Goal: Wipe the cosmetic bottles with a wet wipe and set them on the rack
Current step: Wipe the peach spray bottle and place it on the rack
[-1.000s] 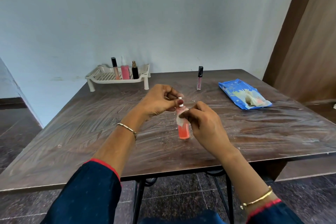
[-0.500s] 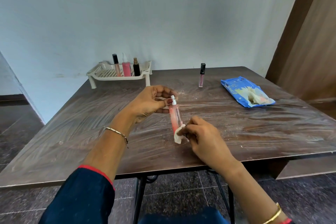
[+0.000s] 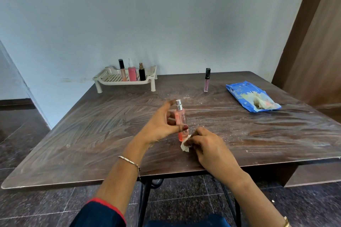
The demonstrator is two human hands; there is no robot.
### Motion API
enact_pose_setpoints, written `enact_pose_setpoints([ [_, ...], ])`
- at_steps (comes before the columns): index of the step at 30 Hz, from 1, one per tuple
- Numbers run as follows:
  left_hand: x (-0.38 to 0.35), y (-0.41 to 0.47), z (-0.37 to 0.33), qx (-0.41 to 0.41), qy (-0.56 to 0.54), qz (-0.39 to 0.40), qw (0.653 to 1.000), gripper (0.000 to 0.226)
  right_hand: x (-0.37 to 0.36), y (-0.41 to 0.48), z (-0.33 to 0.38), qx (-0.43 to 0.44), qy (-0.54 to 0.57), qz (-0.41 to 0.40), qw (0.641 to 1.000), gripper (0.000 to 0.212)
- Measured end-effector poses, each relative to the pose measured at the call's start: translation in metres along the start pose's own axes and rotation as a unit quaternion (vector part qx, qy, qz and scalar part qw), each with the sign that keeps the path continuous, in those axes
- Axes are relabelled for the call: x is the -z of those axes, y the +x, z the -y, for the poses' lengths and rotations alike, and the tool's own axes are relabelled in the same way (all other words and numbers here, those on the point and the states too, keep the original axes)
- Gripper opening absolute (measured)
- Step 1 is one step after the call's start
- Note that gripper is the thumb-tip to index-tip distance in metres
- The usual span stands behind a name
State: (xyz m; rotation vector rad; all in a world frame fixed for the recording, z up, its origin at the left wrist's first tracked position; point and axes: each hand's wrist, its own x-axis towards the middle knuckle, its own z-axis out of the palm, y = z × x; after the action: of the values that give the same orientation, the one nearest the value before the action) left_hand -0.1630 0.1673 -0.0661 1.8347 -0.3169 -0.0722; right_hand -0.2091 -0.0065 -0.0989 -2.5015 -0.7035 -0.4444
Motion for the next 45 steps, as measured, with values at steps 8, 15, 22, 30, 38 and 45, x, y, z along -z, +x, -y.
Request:
enact_pose_setpoints([
  [8,-0.013,-0.014,0.002,0.022,-0.196,-0.102,0.975,0.036,-0.002,-0.002,0.002,-0.066,0.162,-0.161,0.971,0.029],
  [15,-0.035,-0.038,0.000,-0.037,-0.390,-0.162,0.906,0.038,-0.002,0.010,0.024,-0.245,0.623,-0.212,0.712,0.017],
  [22,-0.051,-0.040,0.000,-0.104,-0.368,-0.198,0.902,0.033,-0.003,0.018,0.027,-0.276,0.627,-0.199,0.701,0.016],
  [30,-0.041,-0.041,0.005,-0.094,-0.390,-0.203,0.893,0.037,0.003,0.028,0.024,-0.315,0.595,-0.191,0.715,0.025],
  [38,-0.037,-0.044,0.007,-0.098,-0.374,-0.212,0.897,0.043,-0.011,0.022,0.042,-0.280,0.641,-0.191,0.689,0.019],
  [45,-0.032,-0.047,0.012,-0.105,-0.274,-0.211,0.932,0.036,-0.012,0.023,0.045,-0.307,0.580,-0.193,0.730,0.020],
])
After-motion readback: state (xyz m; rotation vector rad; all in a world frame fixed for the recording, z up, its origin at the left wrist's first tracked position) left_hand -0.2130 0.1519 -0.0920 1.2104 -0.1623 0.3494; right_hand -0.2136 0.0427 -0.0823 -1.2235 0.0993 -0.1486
